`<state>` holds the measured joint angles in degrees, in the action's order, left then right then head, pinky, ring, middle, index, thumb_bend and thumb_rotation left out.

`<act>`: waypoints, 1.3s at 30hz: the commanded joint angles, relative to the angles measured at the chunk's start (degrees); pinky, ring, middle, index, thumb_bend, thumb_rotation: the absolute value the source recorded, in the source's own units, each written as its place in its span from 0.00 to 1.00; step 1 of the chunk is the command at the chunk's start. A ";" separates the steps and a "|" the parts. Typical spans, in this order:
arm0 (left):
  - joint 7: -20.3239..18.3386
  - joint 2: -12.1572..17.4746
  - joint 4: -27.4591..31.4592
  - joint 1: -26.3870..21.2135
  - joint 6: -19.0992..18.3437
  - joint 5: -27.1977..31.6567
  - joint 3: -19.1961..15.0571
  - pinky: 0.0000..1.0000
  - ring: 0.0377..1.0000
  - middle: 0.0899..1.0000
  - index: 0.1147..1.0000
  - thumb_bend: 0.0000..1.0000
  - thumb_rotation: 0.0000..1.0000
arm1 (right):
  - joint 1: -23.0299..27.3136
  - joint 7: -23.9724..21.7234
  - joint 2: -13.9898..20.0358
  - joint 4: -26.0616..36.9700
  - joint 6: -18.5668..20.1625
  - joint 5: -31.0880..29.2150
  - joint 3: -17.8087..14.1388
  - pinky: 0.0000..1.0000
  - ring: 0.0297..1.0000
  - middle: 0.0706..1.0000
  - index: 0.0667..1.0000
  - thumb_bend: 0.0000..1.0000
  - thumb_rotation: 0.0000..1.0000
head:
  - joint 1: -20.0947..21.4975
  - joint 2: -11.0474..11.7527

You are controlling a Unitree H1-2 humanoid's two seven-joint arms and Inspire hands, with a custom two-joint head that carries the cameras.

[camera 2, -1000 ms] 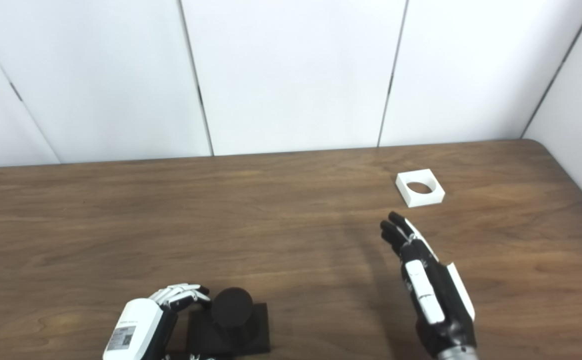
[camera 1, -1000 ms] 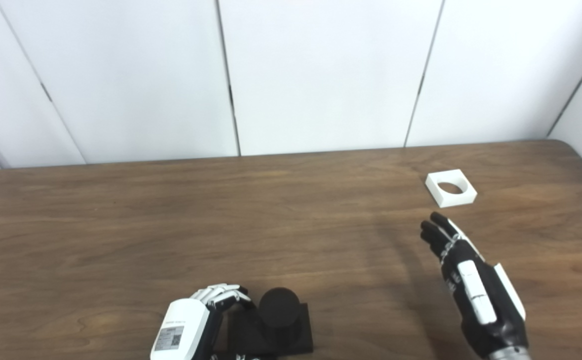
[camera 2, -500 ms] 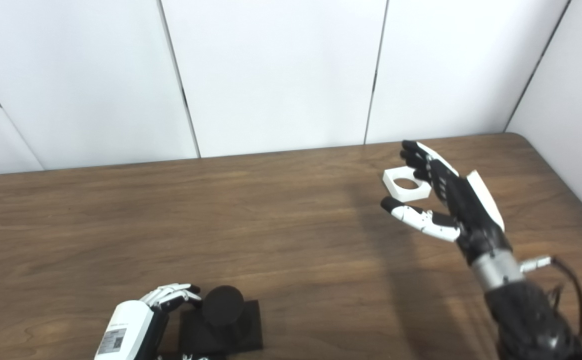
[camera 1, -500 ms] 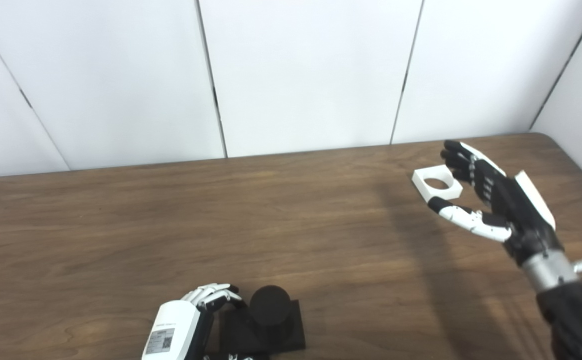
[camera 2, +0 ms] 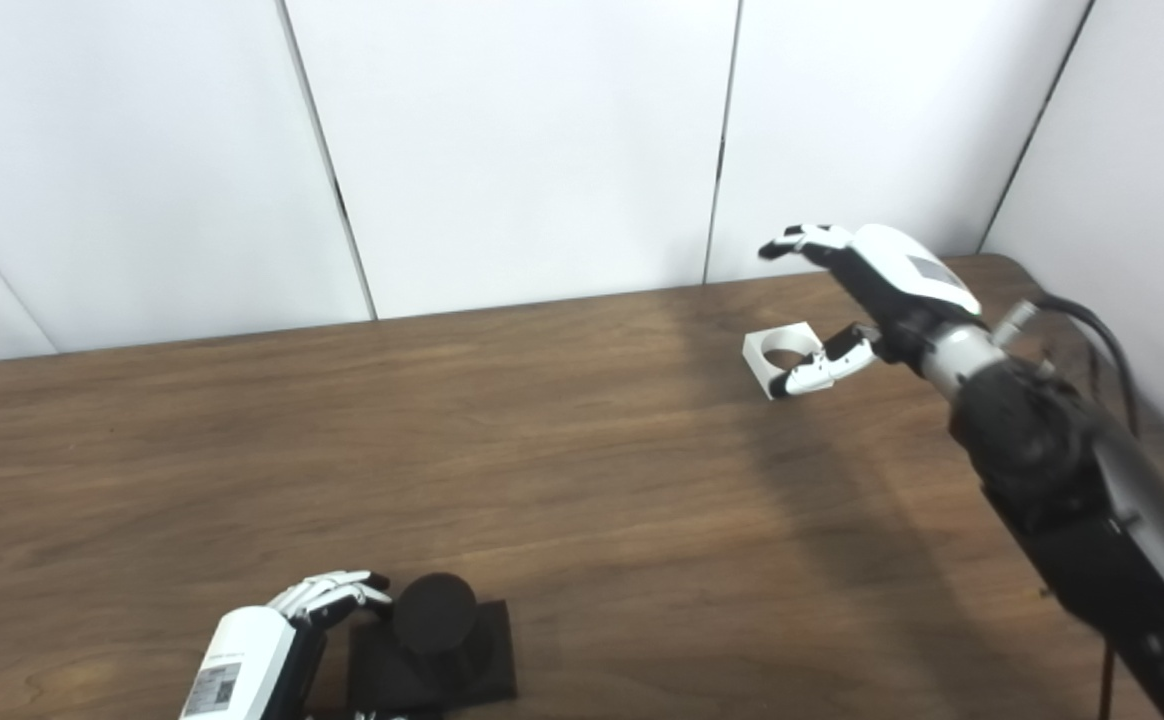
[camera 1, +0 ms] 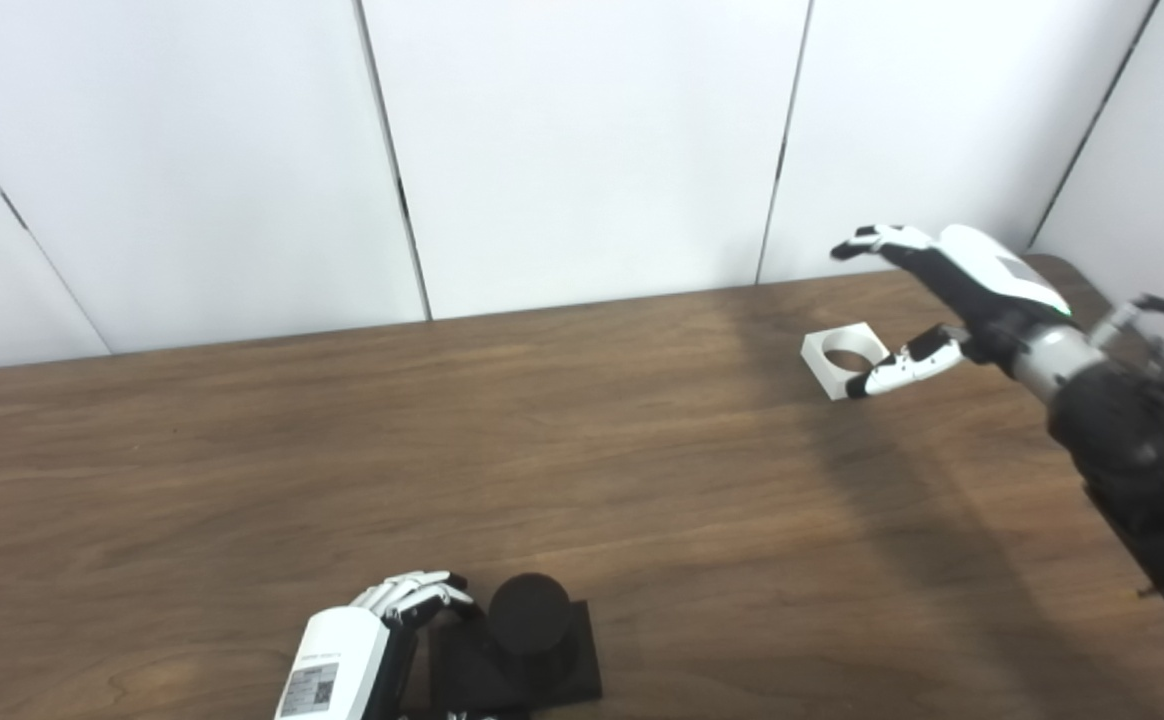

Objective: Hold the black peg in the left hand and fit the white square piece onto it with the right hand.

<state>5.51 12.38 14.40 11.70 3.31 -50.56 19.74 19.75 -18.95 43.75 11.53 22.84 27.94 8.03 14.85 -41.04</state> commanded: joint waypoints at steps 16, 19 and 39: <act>-2.74 -0.15 -0.47 0.95 -0.51 1.15 0.65 0.71 0.77 0.72 0.42 0.51 0.04 | 16.11 -10.92 2.91 -16.60 -7.16 14.39 11.03 1.00 1.00 1.00 0.83 0.99 0.16 | -0.10 -0.35; -2.98 -0.28 -0.17 1.03 -0.94 1.09 0.65 0.71 0.77 0.72 0.42 0.51 0.04 | 17.64 -11.89 2.26 -19.08 -7.63 15.82 12.21 1.00 1.00 1.00 0.83 0.99 0.16 | -0.25 -0.44; -3.16 -0.38 0.88 1.38 -1.07 1.25 0.63 0.70 0.77 0.71 0.42 0.51 0.04 | 19.92 -9.10 -0.21 -30.47 -12.14 17.94 13.50 1.00 1.00 0.98 0.81 0.95 0.15 | -0.50 -0.90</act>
<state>5.18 11.95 14.92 11.99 2.77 -49.96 19.58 36.04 -29.83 42.27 -19.13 12.20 44.99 22.30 14.41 -41.92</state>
